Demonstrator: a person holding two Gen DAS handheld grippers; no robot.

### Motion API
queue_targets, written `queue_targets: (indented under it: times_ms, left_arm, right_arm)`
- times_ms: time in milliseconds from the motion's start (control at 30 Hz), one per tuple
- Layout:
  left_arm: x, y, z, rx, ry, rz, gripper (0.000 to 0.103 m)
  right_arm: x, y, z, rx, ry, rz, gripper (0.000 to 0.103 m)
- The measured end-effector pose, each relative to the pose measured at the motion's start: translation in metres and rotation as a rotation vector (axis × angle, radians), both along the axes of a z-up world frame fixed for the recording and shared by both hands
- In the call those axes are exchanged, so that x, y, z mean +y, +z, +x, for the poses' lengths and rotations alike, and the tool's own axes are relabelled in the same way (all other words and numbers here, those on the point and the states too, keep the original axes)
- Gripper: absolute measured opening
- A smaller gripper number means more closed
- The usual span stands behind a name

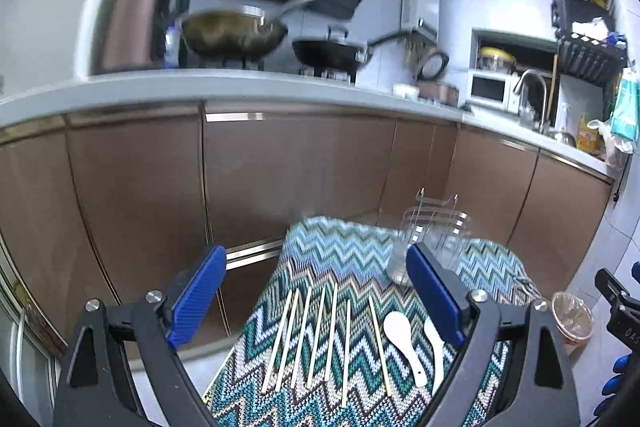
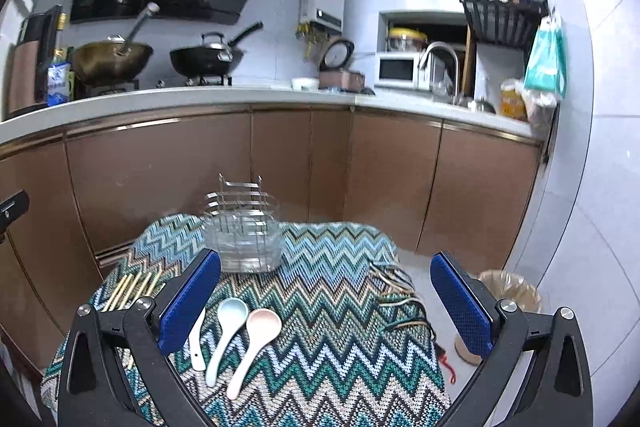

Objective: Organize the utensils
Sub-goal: 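Grasp a bamboo chopstick with the left tool while the right tool grasps the pinkish spoon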

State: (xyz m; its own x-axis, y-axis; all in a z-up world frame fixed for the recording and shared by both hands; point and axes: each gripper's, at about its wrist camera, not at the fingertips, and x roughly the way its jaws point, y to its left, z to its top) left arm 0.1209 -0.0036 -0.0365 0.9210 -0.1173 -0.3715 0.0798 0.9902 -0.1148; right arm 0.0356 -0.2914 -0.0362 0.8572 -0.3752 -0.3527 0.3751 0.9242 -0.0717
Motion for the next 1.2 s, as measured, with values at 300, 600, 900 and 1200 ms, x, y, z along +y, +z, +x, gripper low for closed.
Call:
queue_targets:
  times_ms: [300,600,900,1200]
  left_arm:
    - [-0.003,-0.039,0.081,0.278,-0.088,-0.018,0.090]
    - [-0.007,-0.088,0.156,0.512,-0.148,-0.015,0.086]
    - [-0.011,-0.135,0.213,0.737,-0.201,-0.054,0.046]
    - [-0.024,-0.169,0.243,0.851,-0.232,-0.023,0.026]
  right_arm:
    - [-0.040,-0.046,0.062,0.195,0.138,0.175,0.092]
    - [-0.069,-0.130,0.140,0.441,0.378,0.421,0.040]
    - [-0.064,-0.164,0.179,0.541,0.522,0.463,0.023]
    - [-0.068,-0.178,0.193,0.586,0.581,0.499,0.016]
